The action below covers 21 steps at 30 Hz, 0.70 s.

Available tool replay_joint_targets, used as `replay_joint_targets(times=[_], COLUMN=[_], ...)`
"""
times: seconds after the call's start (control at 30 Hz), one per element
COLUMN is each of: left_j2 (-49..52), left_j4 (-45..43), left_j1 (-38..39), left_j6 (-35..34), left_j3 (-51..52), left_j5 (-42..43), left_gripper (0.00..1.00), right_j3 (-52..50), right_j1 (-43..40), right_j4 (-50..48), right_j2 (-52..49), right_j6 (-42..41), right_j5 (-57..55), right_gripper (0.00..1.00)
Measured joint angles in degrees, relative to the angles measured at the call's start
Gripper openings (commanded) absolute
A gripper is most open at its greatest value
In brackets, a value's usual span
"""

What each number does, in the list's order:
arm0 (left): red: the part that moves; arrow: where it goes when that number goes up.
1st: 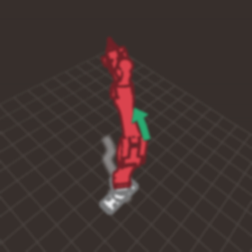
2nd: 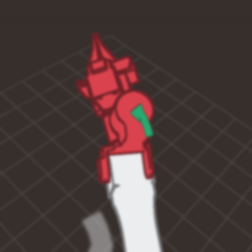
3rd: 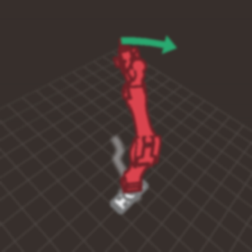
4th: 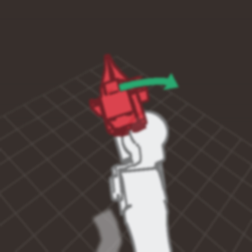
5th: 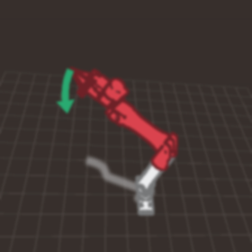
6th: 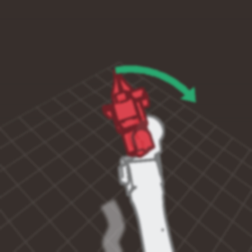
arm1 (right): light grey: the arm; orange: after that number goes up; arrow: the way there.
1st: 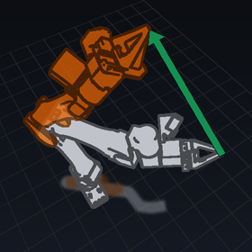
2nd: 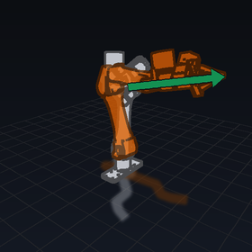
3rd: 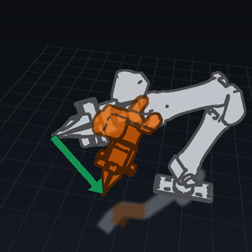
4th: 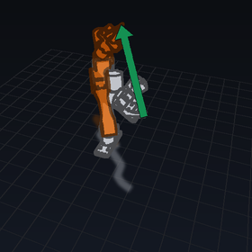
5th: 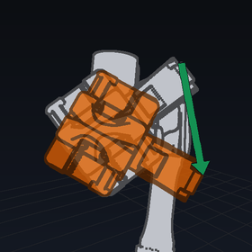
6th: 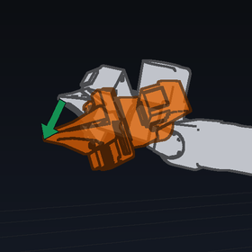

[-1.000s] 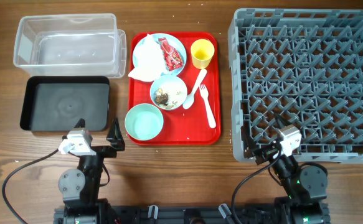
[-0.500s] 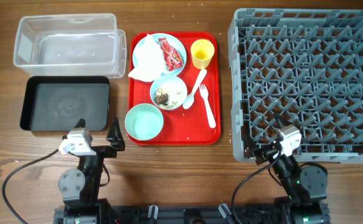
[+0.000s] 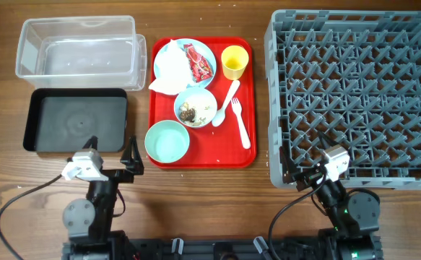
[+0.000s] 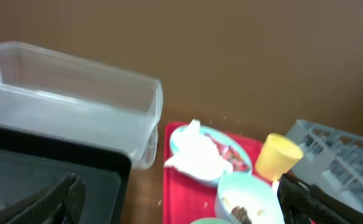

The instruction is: Sort waste into correct bins and load items into the dishwasher rack

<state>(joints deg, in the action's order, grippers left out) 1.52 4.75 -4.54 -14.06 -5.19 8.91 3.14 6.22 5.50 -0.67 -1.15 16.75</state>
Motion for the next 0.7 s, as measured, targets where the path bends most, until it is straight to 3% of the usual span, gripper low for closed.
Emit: replay_joint_targets(times=[0.17, 0.37, 0.53, 0.7], left_j2=[7.6, 26.8, 46.9, 67.6], left_j4=[0.4, 6.7, 23.5, 41.0], left_j1=[0.0, 0.0, 0.9, 7.6], left_j6=[0.0, 0.0, 0.7, 1.4], left_j3=[-7.8, -20.5, -42.6, -65.9], left_j5=[0.0, 1.3, 1.6, -1.0], left_gripper=[1.0, 1.0, 1.0, 1.0], right_j3=[0.0, 0.0, 0.0, 0.0], right_j1=[0.0, 0.0, 0.0, 0.0], right_j4=[0.0, 0.0, 0.0, 0.0], right_j2=[0.0, -0.1, -0.1, -0.1], right_j6=[0.0, 0.0, 0.0, 0.0], right_j5=[0.0, 0.0, 0.0, 0.0], right_gripper=[1.0, 1.0, 1.0, 1.0])
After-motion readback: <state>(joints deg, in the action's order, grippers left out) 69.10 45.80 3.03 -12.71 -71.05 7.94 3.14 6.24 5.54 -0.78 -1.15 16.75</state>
